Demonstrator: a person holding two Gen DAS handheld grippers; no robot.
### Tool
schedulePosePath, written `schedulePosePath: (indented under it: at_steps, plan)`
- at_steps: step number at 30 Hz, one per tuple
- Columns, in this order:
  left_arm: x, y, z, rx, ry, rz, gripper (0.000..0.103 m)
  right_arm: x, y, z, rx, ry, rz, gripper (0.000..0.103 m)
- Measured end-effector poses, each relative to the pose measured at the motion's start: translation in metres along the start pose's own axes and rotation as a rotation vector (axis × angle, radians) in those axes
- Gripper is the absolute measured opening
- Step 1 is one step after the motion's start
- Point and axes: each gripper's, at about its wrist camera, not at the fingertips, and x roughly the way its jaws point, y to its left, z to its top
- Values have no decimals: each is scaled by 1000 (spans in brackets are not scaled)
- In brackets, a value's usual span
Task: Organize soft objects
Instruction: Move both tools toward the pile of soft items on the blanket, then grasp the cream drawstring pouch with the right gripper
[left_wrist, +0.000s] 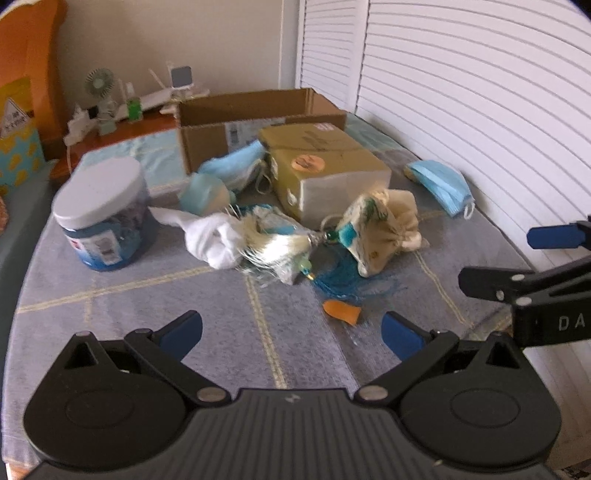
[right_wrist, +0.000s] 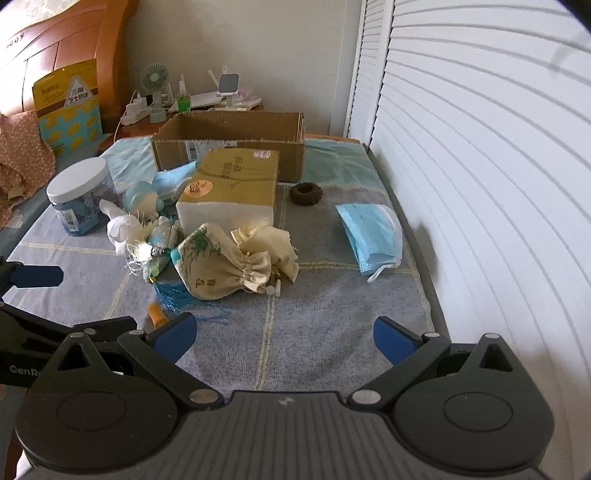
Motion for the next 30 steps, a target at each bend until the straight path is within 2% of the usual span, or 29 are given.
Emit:
schedulePosePath:
  at_steps: [11,14,19,24,27,30]
  plan:
    - [21,-5,-1,80,3,-51,100,23,-11,-6,10,29,37,103]
    - [26,-8,-2,114,3,-70,95,30,-16,-7,20,41,45,103]
    - [32,-12,-2,154,15,-103,75,40,-24,-10,37,66,48,103]
    - [32,-18,0,193,-5,-148,55,47,-31,-12,69,80,54,103]
    - [32,-23,0,229,-15,-156,48,49,-34,-12,78,83,54,103]
    - [31,-26,1,253,-20,-157,45,51,-37,-12,93,85,57,103]
